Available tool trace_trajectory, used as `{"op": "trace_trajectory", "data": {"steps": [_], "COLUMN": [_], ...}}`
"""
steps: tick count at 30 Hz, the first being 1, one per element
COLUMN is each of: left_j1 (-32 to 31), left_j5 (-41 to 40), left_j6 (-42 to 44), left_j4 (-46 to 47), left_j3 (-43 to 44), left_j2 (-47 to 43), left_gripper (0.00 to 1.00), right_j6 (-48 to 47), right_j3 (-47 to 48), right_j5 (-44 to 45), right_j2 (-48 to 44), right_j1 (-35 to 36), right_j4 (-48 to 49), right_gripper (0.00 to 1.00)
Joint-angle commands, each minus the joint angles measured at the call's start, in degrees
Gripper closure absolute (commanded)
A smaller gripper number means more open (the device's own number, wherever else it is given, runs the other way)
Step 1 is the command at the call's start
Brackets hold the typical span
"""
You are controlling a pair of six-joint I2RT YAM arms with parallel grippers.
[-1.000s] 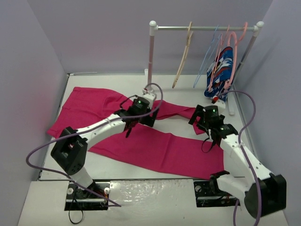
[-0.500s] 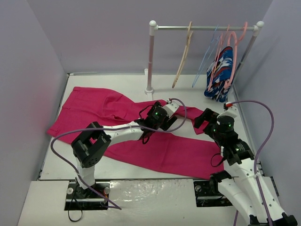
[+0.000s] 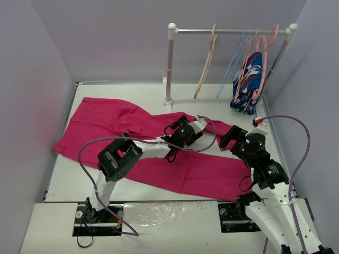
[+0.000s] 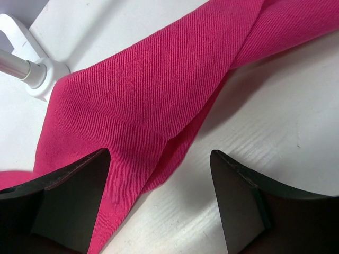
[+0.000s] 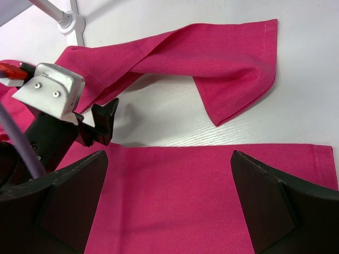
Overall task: Place the trousers on the hanger
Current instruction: Flatten out the trousers at the center of the board.
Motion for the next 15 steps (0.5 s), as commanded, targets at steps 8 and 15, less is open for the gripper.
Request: {"op": "trace_trajectory", "data": {"steps": [8, 15], "left_j1": [-0.85, -0.85], "left_j5": [-6.59, -7.29], "left_j6": [5.03, 6.5], "left_j4": [9.44, 9.59], "left_j3": [5.41, 7.1], "left_j2": [2.34, 3.48], "left_gripper": [0.4, 0.72], "right_j6": [-0.04, -0.04], "right_j3": [1.6, 1.62], "right_j5": [-0.83, -0.83], "right_j2": [-0.33, -0.57], "right_j1": [-0.39, -0.44], "right_j4": [1.0, 0.74], "right_gripper": [0.0, 0.0]}}
